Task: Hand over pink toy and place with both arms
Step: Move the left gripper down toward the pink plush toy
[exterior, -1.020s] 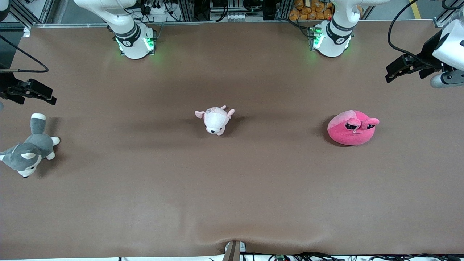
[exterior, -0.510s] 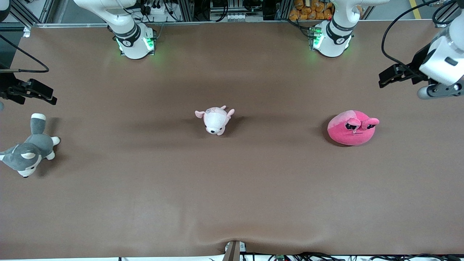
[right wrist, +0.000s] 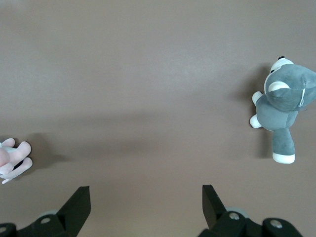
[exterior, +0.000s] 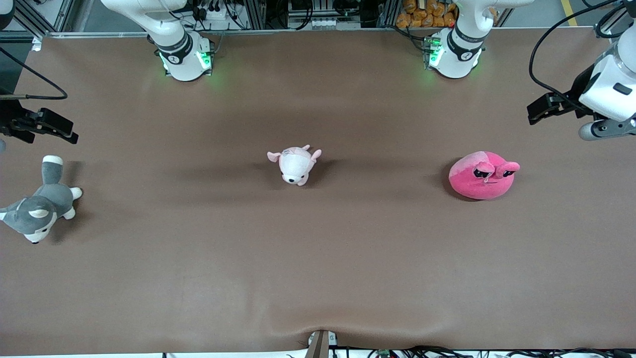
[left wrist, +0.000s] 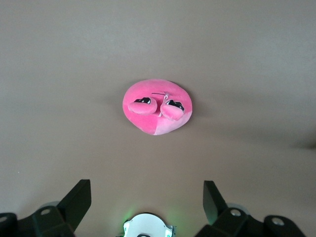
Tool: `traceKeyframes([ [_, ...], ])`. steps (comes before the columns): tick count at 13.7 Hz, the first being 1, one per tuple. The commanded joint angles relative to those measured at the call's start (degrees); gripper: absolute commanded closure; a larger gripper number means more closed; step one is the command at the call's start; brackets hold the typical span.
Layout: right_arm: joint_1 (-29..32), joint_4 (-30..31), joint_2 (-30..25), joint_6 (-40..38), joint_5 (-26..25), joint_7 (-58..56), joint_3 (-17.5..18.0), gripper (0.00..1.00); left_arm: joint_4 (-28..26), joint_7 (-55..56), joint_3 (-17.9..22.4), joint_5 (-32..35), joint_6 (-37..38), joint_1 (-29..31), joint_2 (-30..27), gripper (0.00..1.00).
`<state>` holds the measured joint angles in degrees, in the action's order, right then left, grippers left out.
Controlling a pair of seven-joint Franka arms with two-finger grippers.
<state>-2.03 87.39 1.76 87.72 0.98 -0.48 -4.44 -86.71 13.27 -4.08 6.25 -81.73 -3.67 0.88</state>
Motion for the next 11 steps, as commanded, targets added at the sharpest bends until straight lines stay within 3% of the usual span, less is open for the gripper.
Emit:
traceKeyframes([
  [1, 0.5, -0.6, 0.2, -0.1, -0.3, -0.6, 0.5, 0.0, 0.2, 0.1, 0.1, 1.0, -1.5, 1.0, 1.4, 0.0],
  [11, 0.5, -0.6, 0.3, 0.0, -0.3, -0.6, 0.5, 0.0, 0.6, -1.0, 0.2, 1.9, -6.5, 4.5, 5.7, 0.0],
])
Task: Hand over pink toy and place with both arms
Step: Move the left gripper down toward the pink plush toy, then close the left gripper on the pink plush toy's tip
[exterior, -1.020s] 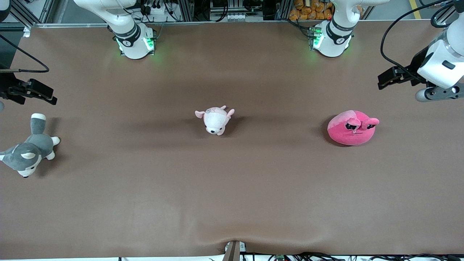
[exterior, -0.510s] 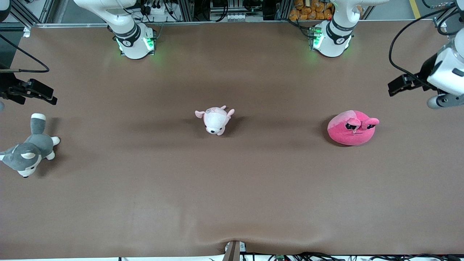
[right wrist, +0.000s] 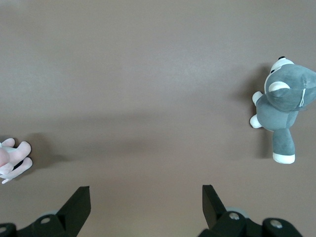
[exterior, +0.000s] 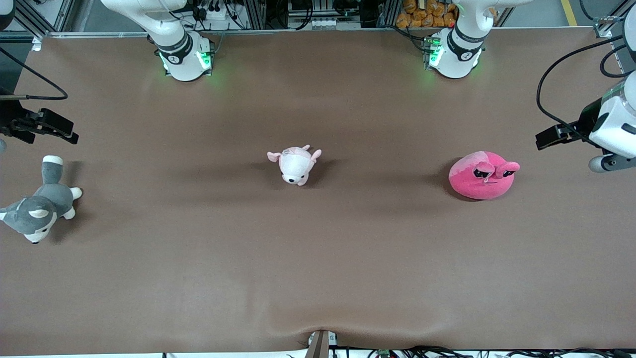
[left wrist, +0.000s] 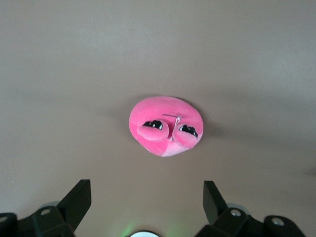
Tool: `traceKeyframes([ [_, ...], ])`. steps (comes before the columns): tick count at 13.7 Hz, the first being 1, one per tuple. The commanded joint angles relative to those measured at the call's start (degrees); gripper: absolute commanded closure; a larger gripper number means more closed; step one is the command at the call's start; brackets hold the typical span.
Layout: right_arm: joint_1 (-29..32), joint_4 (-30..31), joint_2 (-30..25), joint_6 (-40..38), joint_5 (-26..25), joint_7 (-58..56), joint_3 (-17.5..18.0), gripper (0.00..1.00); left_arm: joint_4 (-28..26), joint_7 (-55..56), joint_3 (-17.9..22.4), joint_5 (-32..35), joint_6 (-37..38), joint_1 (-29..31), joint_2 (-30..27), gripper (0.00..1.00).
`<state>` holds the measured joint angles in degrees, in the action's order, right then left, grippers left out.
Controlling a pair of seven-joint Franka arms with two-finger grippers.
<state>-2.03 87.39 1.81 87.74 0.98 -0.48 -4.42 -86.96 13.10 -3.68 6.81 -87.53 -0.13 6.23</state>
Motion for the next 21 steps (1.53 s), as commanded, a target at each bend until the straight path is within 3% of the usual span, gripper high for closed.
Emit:
traceKeyframes([
  [1, 0.5, -0.6, 0.2, 0.0, -0.3, -0.6, 0.5, 0.0, 0.8, -0.8, -0.1, 1.3, -0.7, 0.9, 1.1, 0.0],
  [6, 0.5, -0.6, 0.2, 0.0, -0.3, -0.6, 0.5, 0.0, 0.8, 2.3, 0.0, 2.9, -0.6, 0.9, 2.7, 0.0],
  [12, 0.4, -0.6, 0.2, 0.0, -0.2, -0.6, 0.5, 0.0, -0.2, 13.4, -0.2, 1.1, -1.7, 5.6, 3.4, 0.0],
  [21, -0.2, -0.6, 0.2, 0.1, -0.4, -0.5, 0.5, 0.0, -11.5, 35.0, -0.2, -4.2, -14.2, 10.0, 3.6, 0.0],
])
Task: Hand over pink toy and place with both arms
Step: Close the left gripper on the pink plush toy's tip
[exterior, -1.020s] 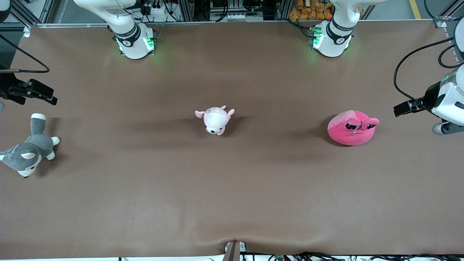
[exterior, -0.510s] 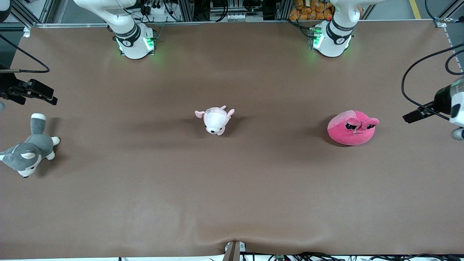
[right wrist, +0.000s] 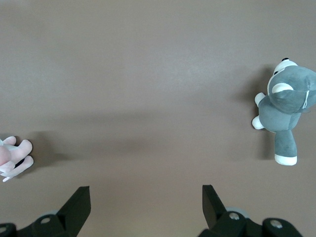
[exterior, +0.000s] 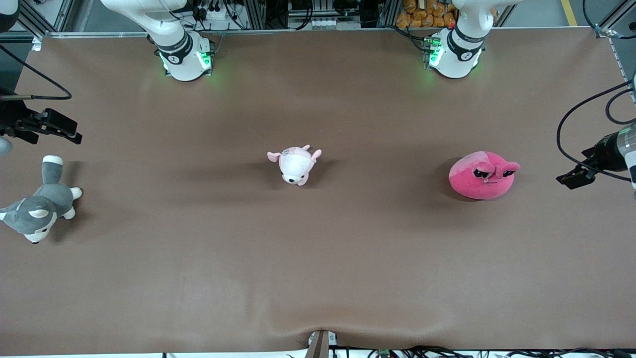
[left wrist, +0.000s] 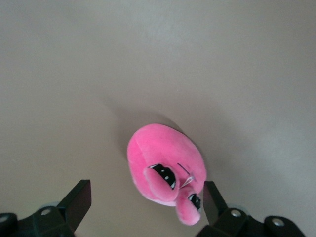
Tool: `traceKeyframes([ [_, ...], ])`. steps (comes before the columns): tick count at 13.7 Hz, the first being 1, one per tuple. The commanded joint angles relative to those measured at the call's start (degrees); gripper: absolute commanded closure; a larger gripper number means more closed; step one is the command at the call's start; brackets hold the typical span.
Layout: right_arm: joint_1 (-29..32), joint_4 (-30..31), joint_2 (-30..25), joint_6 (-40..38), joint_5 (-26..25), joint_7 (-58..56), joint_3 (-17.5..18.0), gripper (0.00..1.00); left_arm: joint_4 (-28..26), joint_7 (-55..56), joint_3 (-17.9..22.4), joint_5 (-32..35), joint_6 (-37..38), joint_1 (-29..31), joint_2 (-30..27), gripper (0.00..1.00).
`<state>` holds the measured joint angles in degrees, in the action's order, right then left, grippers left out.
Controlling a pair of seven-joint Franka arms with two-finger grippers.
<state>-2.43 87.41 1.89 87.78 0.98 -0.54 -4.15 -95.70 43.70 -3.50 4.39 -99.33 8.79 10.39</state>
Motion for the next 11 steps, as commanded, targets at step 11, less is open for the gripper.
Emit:
traceKeyframes([
  [11, 0.6, -0.4, 0.3, -0.1, -0.4, -0.4, 0.2, 0.0, -9.5, 27.1, -0.4, -14.8, -1.1, 4.3, 3.8, 0.0],
])
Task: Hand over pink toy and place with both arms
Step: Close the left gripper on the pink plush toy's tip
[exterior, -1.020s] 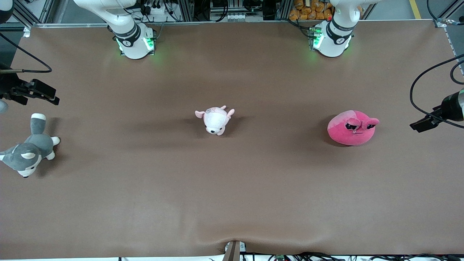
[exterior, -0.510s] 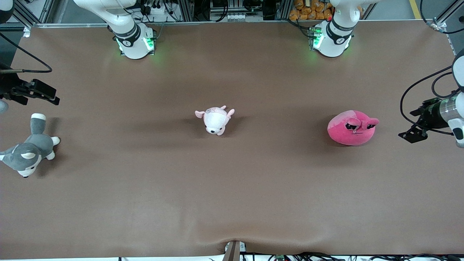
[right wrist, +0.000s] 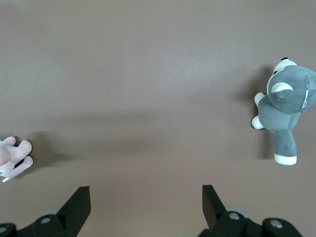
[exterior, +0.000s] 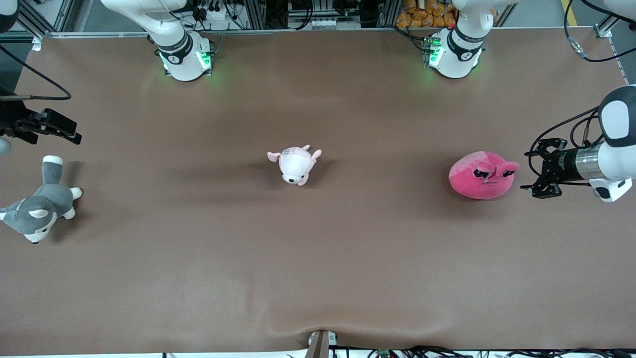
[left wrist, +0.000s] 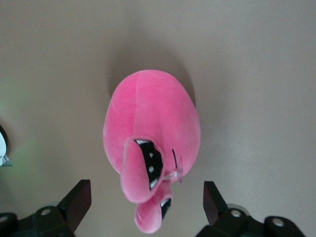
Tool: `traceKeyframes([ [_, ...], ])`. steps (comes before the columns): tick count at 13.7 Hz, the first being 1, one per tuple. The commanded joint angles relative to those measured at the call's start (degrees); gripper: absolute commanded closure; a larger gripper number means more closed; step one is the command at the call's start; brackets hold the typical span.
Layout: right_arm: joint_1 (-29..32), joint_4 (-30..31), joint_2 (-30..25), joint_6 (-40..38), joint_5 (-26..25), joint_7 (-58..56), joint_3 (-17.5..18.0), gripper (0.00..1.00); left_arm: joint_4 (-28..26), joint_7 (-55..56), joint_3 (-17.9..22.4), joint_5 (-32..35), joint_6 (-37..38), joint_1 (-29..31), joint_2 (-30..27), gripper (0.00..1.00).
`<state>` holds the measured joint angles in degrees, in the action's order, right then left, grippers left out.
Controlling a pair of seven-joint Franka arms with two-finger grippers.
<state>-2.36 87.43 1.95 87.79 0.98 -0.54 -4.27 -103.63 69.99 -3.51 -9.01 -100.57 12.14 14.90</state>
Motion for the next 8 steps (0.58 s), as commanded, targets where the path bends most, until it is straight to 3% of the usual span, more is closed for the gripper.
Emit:
traceKeyframes([
  [1, 0.5, -0.5, 0.2, -0.1, -0.5, -0.4, 0.3, 0.0, -1.8, 0.8, -0.4, -1.4, 0.1, 1.0, 0.2, 0.0],
  [5, 0.4, -0.6, 0.2, -0.2, -0.4, -0.4, 0.3, 0.0, -2.0, 0.7, -0.4, -3.6, 0.0, 1.4, 2.4, 0.0],
  [6, 0.2, -0.6, 0.2, -0.2, -0.4, -0.4, 0.3, 0.0, -2.0, 0.7, -0.4, -3.7, 0.0, 2.1, 2.5, 0.04],
  [8, 0.6, -0.6, 0.2, -0.2, -0.4, -0.4, 0.3, 0.0, -1.8, 0.7, -0.4, -5.0, 0.0, 2.2, 3.7, 0.23],
])
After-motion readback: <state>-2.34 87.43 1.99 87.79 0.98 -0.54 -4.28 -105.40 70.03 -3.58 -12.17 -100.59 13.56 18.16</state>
